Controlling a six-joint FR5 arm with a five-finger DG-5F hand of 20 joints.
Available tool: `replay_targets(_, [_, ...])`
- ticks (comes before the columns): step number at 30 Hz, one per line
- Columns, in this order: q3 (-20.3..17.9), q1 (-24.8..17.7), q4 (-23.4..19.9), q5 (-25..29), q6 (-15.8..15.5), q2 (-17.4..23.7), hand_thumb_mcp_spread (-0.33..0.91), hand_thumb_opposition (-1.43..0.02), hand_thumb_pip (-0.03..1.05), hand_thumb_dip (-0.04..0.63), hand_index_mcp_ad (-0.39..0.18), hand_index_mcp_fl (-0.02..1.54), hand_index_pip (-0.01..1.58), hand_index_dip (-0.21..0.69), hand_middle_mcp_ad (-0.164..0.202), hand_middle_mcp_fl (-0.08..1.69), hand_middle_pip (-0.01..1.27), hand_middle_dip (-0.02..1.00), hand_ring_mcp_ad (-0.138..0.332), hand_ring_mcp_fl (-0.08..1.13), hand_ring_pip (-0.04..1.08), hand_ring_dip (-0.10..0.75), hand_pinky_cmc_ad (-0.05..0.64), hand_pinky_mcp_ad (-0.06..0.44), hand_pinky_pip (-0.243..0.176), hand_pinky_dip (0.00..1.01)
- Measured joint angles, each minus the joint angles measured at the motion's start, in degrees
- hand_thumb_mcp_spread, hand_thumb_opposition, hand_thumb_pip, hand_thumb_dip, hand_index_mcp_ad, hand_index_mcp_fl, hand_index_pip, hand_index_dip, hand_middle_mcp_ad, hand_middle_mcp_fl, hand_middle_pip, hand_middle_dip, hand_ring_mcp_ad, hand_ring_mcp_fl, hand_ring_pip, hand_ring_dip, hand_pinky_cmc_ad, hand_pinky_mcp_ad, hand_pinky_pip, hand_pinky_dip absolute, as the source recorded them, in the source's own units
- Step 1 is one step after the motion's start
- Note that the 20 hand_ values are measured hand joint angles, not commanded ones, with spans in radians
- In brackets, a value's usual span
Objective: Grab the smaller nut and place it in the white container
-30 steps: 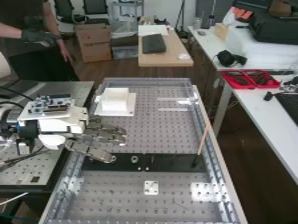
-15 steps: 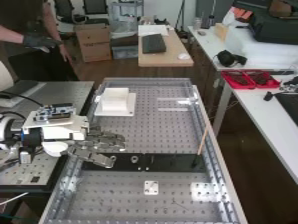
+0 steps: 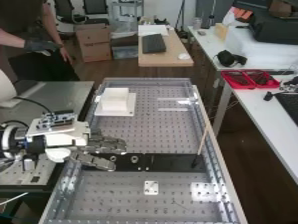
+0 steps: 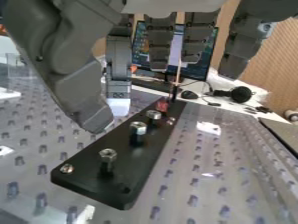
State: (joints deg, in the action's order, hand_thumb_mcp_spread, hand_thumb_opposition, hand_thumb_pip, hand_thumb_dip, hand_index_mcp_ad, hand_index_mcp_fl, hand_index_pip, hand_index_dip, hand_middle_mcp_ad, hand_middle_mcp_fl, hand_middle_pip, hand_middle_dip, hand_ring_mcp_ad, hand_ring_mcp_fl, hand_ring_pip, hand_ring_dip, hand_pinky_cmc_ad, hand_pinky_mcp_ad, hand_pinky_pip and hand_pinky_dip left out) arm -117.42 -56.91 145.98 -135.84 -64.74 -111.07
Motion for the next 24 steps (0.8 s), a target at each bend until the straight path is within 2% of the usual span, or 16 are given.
replay_targets(4, [-0.3, 0.1, -1.1, -0.2, 0.3, -0.6, 0.36, -0.85, 0.83, 0.206, -0.145, 0.02, 1.56, 0.141, 0.066, 0.05, 0.13, 0.22, 0.127, 0.00, 0.09, 0.113, 0.367, 0.312, 0.002, 0.18])
replay_targets(8, [-0.3, 0.4, -1.4, -0.6, 0.1, -1.1, 0.36, -0.85, 0.83, 0.204, -0.148, 0.02, 1.56, 0.138, 0.066, 0.05, 0.13, 0.22, 0.126, 0.00, 0.09, 0.113, 0.354, 0.312, 0.021, 0.18])
replay_targets(12, [-0.4, 0.7, -1.6, -1.0, -0.2, -1.3, 0.36, -0.85, 0.83, 0.204, -0.145, 0.02, 1.56, 0.138, 0.066, 0.05, 0.13, 0.22, 0.126, 0.00, 0.09, 0.113, 0.353, 0.312, 0.021, 0.18])
replay_targets(24, [0.2, 1.1, -0.7, -0.8, -1.3, -2.5, 0.36, -0.85, 0.83, 0.204, -0.145, 0.02, 1.56, 0.138, 0.066, 0.05, 0.13, 0.22, 0.126, 0.00, 0.10, 0.122, 0.351, 0.312, 0.021, 0.18])
